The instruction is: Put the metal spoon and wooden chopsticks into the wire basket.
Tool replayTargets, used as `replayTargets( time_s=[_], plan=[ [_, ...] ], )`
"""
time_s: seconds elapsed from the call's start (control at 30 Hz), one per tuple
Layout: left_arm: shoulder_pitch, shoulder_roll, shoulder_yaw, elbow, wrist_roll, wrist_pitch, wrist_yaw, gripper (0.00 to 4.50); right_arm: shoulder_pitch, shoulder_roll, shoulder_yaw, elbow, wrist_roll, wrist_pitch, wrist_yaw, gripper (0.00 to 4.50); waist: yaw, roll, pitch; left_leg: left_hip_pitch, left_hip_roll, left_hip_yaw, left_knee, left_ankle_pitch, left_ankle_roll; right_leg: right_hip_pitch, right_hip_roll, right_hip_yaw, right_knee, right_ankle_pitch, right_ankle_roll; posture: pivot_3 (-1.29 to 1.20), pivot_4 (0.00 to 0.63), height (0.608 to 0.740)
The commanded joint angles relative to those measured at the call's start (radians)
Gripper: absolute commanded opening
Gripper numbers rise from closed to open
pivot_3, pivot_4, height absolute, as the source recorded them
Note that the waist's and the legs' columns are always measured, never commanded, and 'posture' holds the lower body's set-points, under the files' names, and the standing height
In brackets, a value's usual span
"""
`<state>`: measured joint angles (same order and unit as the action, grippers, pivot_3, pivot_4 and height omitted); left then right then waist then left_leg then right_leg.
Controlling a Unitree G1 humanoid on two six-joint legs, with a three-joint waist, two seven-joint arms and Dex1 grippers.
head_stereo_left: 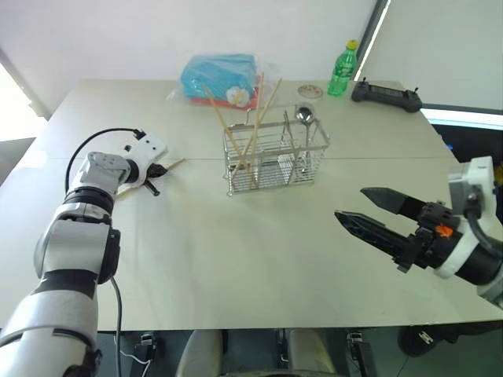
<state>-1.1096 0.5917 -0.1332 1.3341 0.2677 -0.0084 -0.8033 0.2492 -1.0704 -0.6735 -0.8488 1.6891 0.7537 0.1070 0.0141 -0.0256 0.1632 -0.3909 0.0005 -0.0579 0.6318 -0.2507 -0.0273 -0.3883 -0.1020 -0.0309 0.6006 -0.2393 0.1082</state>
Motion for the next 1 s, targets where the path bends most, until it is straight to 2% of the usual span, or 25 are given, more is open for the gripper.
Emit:
replayTargets(
  time_s=[0.03, 0.47, 0.57, 0.77, 1.0],
  plan=[
    [0.002, 0.007, -0.005, 0.012, 0.016, 0.017, -0.006, 0.03, -0.015, 0.011, 0.0, -0.007, -0.009, -0.031, 0.0, 4.5, 0.0, 0.0, 0.0, 0.0, 0.0, 0.0, 0.0, 0.0, 0.0, 0.0, 0.0, 0.0, 0.0, 0.0, 0.0, 0.0, 0.15, 0.72],
    [-0.037, 0.036, 0.048, 0.001, -0.029, 0.046, -0.063, 0.03, -0.077, 0.03, 0.091, 0.002, -0.062, -0.052, 0.002, 4.5, -0.001, 0.0, 0.0, -0.001, 0.0, 0.0, 0.0, 0.0, 0.0, -0.001, 0.0, 0.0, -0.001, 0.0, 0.0, 0.0, 0.15, 0.72],
    [-0.056, 0.048, 0.073, -0.001, -0.052, 0.061, -0.095, 0.82, -0.091, 0.034, 0.115, 0.007, -0.079, -0.052, 0.012, 4.5, -0.001, 0.0, 0.0, -0.001, 0.0, 0.0, -0.001, 0.0, 0.0, -0.001, 0.0, 0.0, -0.001, 0.0, 0.001, 0.0, 0.15, 0.72],
    [-0.088, 0.067, 0.101, -0.009, -0.091, 0.086, -0.246, 3.7, -0.105, 0.041, 0.137, 0.032, -0.107, -0.048, 0.031, 4.5, 0.001, -0.001, 0.001, -0.001, 0.0, 0.0, 0.0, 0.0, 0.0, -0.001, 0.0, 0.0, -0.001, 0.0, 0.0, 0.0, 0.15, 0.72],
    [-0.122, 0.072, 0.141, -0.009, -0.117, 0.102, -0.213, 3.7, -0.113, 0.049, 0.159, 0.042, -0.126, -0.046, 0.04, 4.5, 0.0, -0.002, 0.001, -0.002, 0.0, 0.0, 0.0, 0.0, 0.0, -0.001, 0.0, 0.0, -0.001, 0.0, 0.0, 0.0, 0.15, 0.72]
  ],
)
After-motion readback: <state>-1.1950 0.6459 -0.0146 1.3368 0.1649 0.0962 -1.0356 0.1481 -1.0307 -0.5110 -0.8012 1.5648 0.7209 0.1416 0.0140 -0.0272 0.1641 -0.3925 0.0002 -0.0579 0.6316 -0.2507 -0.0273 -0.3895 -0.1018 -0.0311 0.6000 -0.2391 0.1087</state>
